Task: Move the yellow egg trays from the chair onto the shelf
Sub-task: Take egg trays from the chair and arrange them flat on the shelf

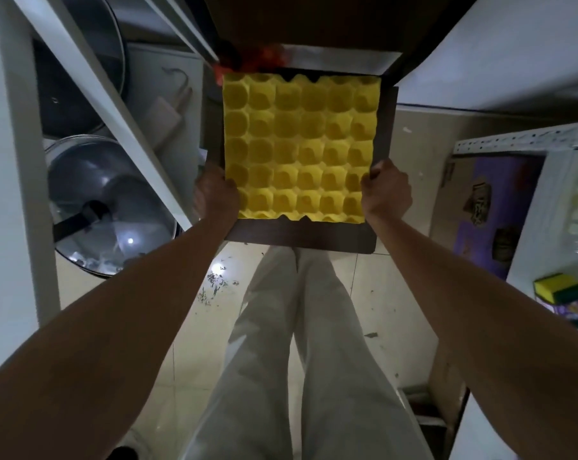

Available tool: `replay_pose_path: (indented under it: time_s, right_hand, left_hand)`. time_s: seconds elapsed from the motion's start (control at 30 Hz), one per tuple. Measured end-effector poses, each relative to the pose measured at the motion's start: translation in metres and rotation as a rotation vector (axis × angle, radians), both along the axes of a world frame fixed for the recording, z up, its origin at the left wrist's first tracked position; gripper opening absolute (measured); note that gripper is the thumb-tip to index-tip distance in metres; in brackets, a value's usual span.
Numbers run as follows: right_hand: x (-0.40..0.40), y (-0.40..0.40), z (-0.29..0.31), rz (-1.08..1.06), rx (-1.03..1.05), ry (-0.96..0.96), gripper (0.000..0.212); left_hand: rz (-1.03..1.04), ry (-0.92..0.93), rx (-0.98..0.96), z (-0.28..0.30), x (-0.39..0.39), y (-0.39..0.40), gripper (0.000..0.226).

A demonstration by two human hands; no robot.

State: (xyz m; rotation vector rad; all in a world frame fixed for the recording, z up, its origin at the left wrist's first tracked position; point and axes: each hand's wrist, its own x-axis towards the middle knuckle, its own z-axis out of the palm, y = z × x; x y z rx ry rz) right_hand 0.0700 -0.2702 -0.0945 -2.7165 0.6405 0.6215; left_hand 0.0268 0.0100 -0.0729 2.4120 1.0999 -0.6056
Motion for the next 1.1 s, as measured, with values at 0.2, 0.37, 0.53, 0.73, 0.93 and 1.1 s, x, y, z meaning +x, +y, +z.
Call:
replay_pose_path:
  time_s: [0.2, 0.37, 0.53, 0.73, 0.93, 1.1]
  right_hand:
    - [-0.002, 0.003, -0.005, 0.023, -0.029, -0.042, 0.010]
    - [-0.001, -0.003, -0.008, 0.057, 0.013, -0.049, 0.008]
    - [0.003, -0.014, -0.009, 0.114, 0.124, -0.039, 0.010]
    - [0.006, -0.015, -0.004, 0.107, 0.105, -0.073, 0.005]
    - [0.007, -0.014, 0.011, 0.113, 0.103, -0.046, 0.002]
    - [0.013, -0.014, 0.033, 0.082, 0.136, 0.009, 0.004]
  left_hand:
    - [-0.100, 0.024, 0.118, -0.008, 0.002, 0.005, 0.021]
    - [-0.107, 0.093, 0.121, -0.008, 0.011, 0.010, 0.020]
    - [-0.066, 0.095, 0.125, -0.007, 0.017, 0.009, 0.024]
    - [-0.161, 0.123, 0.104, 0.001, 0.017, 0.010, 0.024]
    - [-0.133, 0.127, 0.081, 0.018, 0.022, 0.008, 0.022]
    - [-0.121, 0.089, 0.066, 0.043, 0.023, 0.008, 0.025]
